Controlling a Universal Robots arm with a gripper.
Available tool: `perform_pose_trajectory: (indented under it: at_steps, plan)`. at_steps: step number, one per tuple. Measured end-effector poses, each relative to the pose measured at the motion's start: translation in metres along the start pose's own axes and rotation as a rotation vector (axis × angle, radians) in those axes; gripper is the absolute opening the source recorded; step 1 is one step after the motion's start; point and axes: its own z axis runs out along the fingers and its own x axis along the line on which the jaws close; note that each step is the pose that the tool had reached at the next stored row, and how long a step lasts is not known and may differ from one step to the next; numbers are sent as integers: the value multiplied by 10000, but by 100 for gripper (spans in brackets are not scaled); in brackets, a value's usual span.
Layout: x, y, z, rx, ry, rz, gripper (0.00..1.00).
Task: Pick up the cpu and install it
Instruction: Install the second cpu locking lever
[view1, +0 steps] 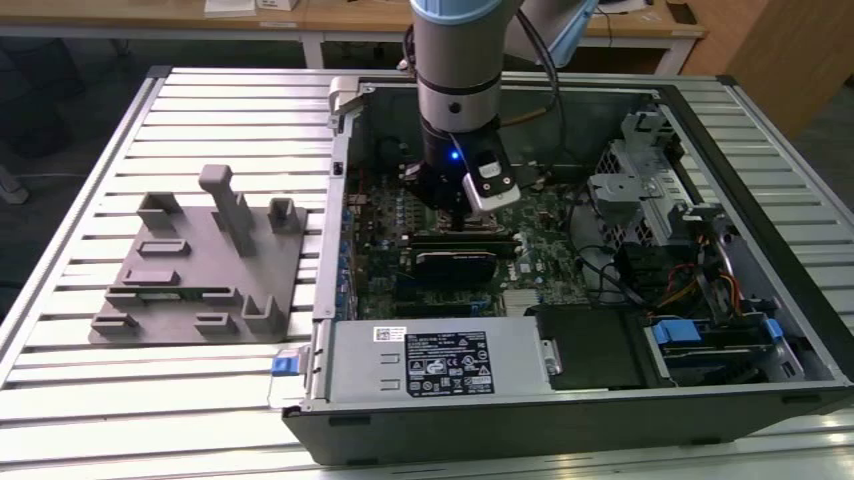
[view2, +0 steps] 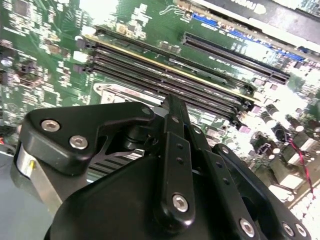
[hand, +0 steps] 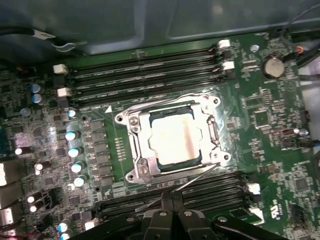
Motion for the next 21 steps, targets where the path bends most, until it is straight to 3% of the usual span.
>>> perform_pose_trajectory:
  at_steps: [3,8,10,11,12,21]
  plan:
    - [1,-1,12,31,209,-149,11]
    - [1,-1,13,29,220,-194,11]
    - [1,-1,15,-151,257,-241,11]
    - [1,-1,17,-321,300,-437,11]
    - [3,-1,18,-372,321,-666,11]
    - [9,-26,26,-464,363,-1260,11]
